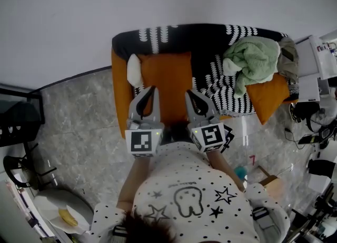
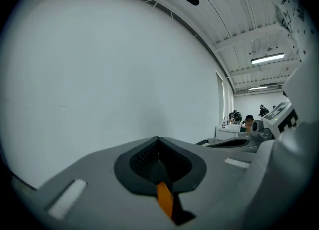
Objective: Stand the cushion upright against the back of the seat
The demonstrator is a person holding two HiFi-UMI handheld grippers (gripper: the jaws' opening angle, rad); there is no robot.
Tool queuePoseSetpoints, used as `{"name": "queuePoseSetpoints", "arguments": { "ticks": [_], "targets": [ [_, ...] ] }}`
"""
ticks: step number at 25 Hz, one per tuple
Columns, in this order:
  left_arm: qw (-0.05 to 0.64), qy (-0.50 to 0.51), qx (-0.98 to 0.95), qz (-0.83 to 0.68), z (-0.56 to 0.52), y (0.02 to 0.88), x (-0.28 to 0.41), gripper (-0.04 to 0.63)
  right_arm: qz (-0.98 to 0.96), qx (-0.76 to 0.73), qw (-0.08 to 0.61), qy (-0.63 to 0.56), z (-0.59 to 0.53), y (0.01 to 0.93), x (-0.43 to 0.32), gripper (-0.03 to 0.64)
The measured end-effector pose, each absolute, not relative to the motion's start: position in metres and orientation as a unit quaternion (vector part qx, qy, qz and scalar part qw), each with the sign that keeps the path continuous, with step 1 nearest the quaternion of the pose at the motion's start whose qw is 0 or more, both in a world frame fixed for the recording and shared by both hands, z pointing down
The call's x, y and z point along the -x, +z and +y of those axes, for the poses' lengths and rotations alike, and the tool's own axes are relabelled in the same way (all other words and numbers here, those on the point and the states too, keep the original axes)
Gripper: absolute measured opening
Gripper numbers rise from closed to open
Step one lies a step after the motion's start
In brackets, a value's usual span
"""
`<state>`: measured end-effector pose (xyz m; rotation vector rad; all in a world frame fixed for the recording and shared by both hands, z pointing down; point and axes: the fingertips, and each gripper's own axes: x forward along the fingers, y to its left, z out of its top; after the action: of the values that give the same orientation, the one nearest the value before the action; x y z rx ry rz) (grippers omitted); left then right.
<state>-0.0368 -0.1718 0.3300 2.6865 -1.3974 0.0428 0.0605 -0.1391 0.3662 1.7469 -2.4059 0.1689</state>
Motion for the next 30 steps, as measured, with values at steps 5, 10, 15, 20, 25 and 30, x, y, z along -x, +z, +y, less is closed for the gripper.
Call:
{"name": "queuePoseSetpoints", "arguments": {
  "ticks": [5,10,15,20,25,30],
  "targets": [
    [0.061,0.013,-0.876,-0.478,-0.18,0.331,0.035,-0.011,-0.818,-0.565,0.088,0.06,-0.149,0.366,-0.062,-0.002],
    [0.066,0.011,-0.868,-0.493,-0.201,0.33,0.001,-0.011,-0.83,-0.547,0.089,0.062,-0.173,0.369,-0.095,-0.002],
    [0.056,0.015,-0.858,-0.511,-0.212,0.332,-0.013,-0.011,-0.842,-0.527,0.089,0.065,-0.191,0.371,-0.111,-0.002],
    [0.057,0.014,-0.847,-0.528,-0.221,0.331,-0.019,-0.011,-0.855,-0.506,0.09,0.069,-0.208,0.372,-0.118,-0.002],
    [0.071,0.014,-0.843,-0.533,-0.224,0.336,0.003,-0.011,-0.854,-0.504,0.099,0.077,-0.216,0.376,-0.107,-0.002],
    [0.067,0.027,-0.847,-0.526,-0.236,0.336,0.016,-0.005,-0.845,-0.522,0.091,0.076,-0.228,0.377,-0.107,-0.002]
  ]
}}
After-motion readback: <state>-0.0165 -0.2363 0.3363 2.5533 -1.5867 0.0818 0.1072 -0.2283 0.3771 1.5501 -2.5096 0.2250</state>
